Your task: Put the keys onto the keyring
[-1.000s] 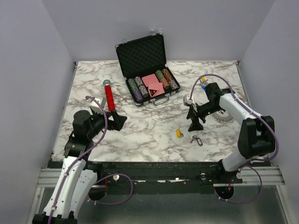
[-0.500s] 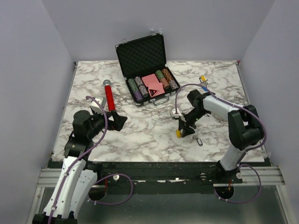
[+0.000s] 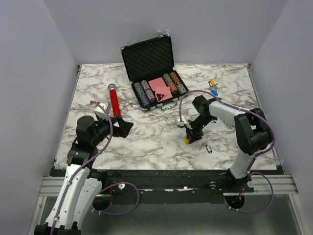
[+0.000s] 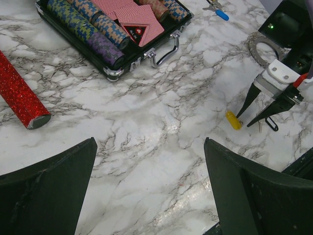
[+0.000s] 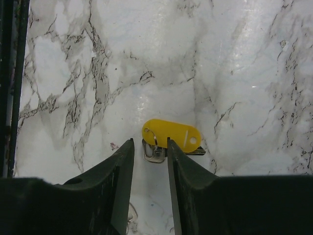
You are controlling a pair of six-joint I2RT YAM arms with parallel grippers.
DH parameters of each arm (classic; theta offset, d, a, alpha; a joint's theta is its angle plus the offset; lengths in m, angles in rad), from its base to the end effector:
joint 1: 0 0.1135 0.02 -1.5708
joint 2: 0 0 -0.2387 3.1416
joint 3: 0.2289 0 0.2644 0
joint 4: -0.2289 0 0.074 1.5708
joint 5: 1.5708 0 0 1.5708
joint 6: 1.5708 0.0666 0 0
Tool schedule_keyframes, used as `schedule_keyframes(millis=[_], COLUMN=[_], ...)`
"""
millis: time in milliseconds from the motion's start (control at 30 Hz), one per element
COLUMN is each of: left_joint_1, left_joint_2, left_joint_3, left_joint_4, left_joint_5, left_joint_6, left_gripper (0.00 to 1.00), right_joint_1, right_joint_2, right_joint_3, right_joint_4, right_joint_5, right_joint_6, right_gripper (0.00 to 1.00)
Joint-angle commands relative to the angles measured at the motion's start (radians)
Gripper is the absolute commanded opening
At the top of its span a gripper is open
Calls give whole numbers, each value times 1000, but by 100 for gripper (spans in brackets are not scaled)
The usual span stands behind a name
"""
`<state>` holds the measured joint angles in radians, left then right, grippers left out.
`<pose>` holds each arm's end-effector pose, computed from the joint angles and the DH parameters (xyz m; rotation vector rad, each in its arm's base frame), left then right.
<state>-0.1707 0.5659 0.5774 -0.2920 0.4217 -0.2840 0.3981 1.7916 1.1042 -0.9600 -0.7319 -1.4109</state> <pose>0.1972 -0.0617 0.2671 0.1939 1.8751 -0.7038 0.2592 0.1573 0.1062 -2.0922 1.6953 0.9524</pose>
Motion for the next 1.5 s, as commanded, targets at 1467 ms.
schedule_keyframes(millis=[1467], left_joint_1=[-41], left_joint_2=[-24], left_joint_3=[-34], left_joint_4=[113], left_joint_5=[180], left_joint_6=[8], left_gripper=[98], right_joint_1=[22], right_joint_2=[-95], right_joint_3=[-29], right_joint_4=[45], right_joint_5=[-80], right_joint_6=[166], right_gripper=[1])
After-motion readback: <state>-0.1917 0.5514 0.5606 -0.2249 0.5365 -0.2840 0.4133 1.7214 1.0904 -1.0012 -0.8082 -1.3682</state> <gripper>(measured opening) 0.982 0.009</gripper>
